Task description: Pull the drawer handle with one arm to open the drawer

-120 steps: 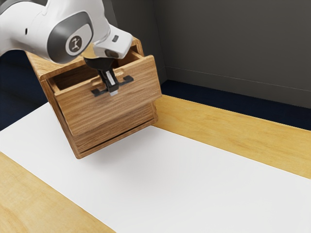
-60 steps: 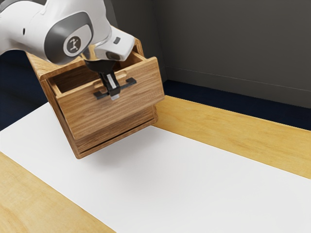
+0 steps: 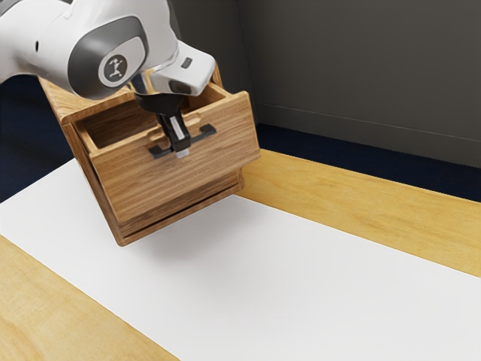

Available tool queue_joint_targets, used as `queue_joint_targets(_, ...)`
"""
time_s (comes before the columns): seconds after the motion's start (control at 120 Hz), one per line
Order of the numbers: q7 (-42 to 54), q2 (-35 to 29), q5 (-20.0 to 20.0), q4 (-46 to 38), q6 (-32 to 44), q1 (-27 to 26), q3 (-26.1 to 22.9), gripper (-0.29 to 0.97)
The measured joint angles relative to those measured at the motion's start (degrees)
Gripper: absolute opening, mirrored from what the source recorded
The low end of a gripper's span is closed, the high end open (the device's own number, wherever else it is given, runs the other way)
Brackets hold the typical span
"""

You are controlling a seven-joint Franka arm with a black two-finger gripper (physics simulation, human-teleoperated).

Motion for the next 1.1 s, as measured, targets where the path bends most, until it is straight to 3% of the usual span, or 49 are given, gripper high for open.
queue_joint_targets(0.775,-3.45,-2.30,2.38,-1.69,-3.22,-6.05,-0.36,0.07)
queue_joint_targets(1.1,-4.97,-3.83,3.50,-2.41,-4.40,-4.47,-3.26,0.06)
